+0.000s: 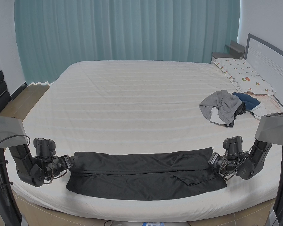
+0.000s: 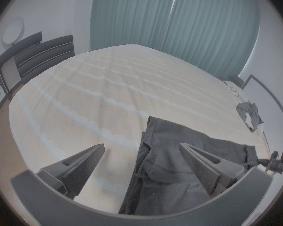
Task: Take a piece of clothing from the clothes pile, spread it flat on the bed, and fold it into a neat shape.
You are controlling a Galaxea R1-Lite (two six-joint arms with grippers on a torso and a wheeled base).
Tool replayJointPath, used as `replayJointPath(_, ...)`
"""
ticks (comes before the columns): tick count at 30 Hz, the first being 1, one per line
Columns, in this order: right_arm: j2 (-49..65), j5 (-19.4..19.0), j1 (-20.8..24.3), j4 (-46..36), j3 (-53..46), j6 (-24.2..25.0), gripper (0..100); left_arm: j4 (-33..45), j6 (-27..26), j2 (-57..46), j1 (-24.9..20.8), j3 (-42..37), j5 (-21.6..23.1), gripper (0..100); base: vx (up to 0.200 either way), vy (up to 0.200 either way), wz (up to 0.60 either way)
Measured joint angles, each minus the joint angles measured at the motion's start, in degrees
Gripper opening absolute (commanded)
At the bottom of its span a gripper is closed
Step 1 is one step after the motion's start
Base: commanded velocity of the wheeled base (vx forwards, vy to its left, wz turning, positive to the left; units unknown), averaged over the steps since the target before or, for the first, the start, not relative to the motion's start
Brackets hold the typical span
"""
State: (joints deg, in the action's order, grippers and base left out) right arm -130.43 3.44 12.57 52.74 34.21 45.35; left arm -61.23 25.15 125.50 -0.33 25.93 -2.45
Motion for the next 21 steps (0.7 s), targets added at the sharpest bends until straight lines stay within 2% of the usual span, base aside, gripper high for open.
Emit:
replayJointPath(1,0.0,0.0,0.0,0.0,-0.1,-0.2,100,0.0,1.3,0.0,0.0,0.5,0.0,100,0.0,0.0,0.0)
replayJointPath(4,-0.1,0.0,-0.3,0.0,-0.5,-1.4,100,0.2,4.4,0.2,0.0,2.6,0.1,100,0.0,0.0,0.0)
replayJointPath(9,0.3,-0.4,-0.6,0.0,-0.7,-1.1,100,0.3,5.9,2.0,-0.1,6.0,0.6,100,0.0,0.0,0.0)
replayJointPath(13,1.8,-1.3,-0.8,0.2,-1.2,1.5,100,0.7,8.5,4.9,-0.3,10.4,0.9,100,0.0,0.0,0.0)
replayJointPath(16,3.9,-4.0,-1.3,0.9,-2.8,4.5,100,3.7,9.8,6.8,-0.9,13.5,1.5,100,0.0,0.0,0.0)
replayJointPath(21,6.0,-7.4,-3.2,4.3,-5.6,5.7,100,6.6,10.3,8.8,-1.9,16.7,2.1,100,0.0,0.0,0.0)
